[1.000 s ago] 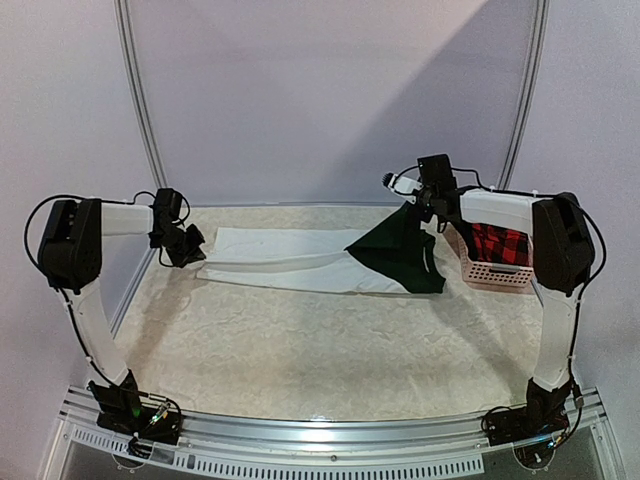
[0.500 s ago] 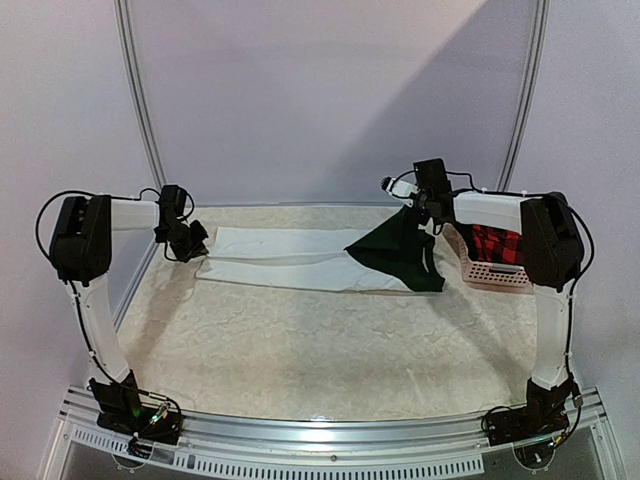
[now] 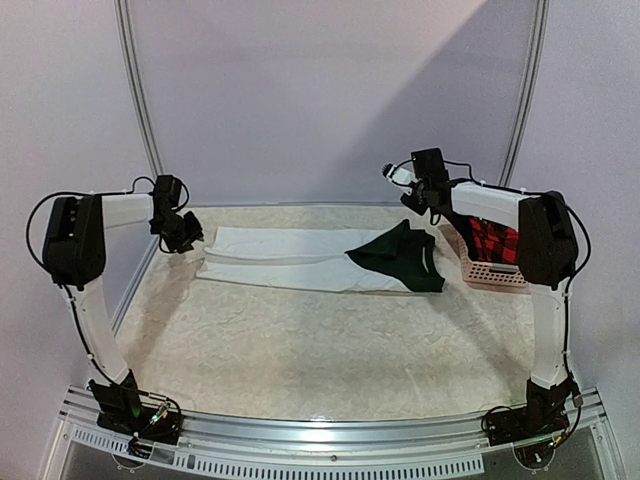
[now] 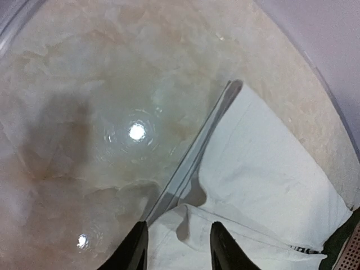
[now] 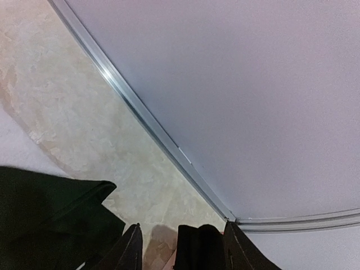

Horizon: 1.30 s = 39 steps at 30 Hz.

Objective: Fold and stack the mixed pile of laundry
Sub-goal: Fold the 1/3-folded T-shirt at the center of the board, then move the rectangle-folded T-shirt to the center of the board.

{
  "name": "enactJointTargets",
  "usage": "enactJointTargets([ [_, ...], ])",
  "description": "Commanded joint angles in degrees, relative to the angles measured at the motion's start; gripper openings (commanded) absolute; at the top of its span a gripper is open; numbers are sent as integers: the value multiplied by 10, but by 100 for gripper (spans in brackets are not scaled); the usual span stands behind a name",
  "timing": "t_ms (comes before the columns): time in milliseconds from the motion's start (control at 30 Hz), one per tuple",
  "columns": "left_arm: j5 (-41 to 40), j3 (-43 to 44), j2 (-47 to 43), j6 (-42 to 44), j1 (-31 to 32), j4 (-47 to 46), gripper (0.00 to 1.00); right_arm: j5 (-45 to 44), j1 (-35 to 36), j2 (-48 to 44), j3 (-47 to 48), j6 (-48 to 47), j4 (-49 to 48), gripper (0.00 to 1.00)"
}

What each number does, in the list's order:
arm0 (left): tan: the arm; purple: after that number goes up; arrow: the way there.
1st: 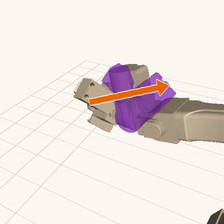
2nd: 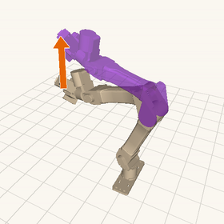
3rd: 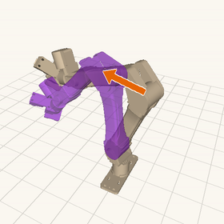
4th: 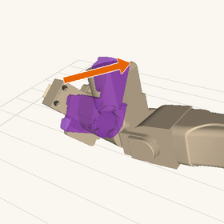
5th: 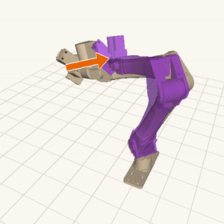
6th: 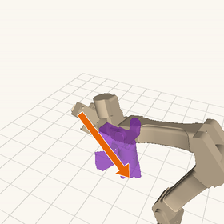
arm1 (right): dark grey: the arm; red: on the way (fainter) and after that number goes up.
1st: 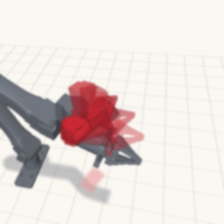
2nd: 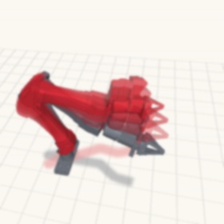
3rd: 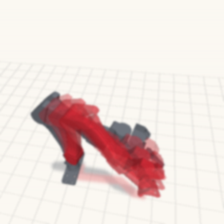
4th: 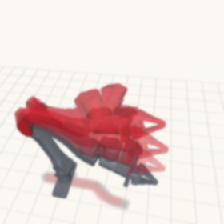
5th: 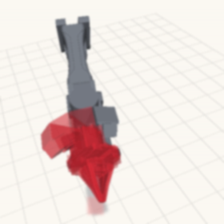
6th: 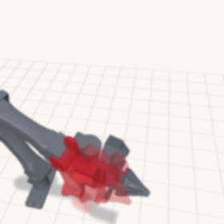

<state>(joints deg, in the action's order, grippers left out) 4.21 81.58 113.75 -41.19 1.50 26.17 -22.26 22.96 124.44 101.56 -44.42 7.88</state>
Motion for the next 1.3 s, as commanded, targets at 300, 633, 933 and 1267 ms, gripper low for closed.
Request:
enactJointTargets([
  [300,-8,-55,-91,161,74,55,41,241,-5,-212,-201,122,288,49],
  [633,3,-8,5,190,76,80,37,225,-6,-235,-288,100,276,44],
  [933,-18,30,59,188,67,106,38,198,-6,-154,-287,69,242,44],
  [1267,-28,31,85,193,55,161,38,191,-5,-120,-306,28,253,33],
])
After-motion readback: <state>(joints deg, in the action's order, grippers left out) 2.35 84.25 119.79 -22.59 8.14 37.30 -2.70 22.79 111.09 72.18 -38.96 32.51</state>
